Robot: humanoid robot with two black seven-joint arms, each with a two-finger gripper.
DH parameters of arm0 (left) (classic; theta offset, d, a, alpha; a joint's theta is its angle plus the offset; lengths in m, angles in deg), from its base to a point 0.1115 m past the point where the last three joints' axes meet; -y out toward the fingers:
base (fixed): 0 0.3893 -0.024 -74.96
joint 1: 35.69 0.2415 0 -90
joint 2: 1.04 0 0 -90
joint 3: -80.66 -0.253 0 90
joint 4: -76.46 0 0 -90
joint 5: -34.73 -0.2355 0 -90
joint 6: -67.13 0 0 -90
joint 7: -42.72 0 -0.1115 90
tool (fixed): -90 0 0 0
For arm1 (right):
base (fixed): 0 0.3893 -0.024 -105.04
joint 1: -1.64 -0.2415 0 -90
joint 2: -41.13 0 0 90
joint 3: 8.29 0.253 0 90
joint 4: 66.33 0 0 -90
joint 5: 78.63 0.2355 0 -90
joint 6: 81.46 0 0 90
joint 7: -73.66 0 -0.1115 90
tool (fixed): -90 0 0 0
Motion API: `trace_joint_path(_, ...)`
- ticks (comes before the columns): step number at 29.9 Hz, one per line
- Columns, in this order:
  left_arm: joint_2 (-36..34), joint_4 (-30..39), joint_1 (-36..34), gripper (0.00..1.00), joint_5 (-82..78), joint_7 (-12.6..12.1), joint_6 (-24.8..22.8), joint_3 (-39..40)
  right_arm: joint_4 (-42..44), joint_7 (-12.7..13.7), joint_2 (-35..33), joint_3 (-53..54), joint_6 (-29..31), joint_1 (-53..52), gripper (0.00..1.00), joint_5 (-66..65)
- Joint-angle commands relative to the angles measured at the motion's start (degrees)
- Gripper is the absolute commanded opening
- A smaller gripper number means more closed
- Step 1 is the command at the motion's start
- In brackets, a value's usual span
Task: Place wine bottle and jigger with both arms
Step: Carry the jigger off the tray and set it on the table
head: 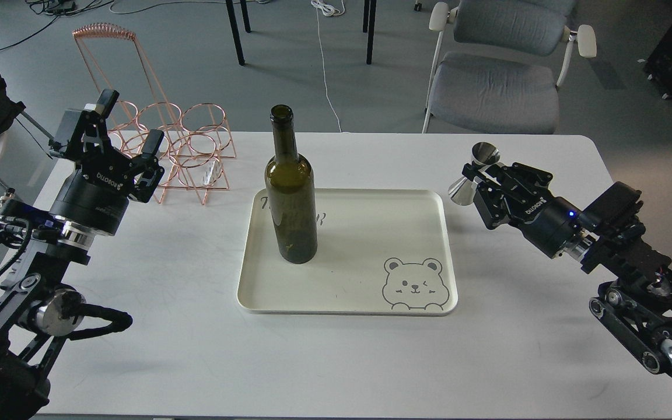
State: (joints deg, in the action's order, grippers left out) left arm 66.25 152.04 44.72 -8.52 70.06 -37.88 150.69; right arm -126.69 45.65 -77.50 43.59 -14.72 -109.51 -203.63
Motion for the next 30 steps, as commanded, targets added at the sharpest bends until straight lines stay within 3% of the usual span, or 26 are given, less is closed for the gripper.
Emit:
trace_joint_path(1,0.04,0.00,0.01,0.98,0.00,0.00,-0.02,0.01,0.69,0.02,-5.03,0.60,-1.08,3.91,0.17,2.38)
trace_joint_path(8,0.12,0.09,0.10,0.98,0.09,0.00,-0.11,-0.07,5.34,0.02,-8.82,0.42,-4.68,8.05,0.17,8.19)
trace_joint_path(30,0.04,0.09,-0.61,0.98,0.09,0.26,-0.11,-0.25,10.88,0.02,-6.53,-3.62,-4.74,8.32,0.22,8.63)
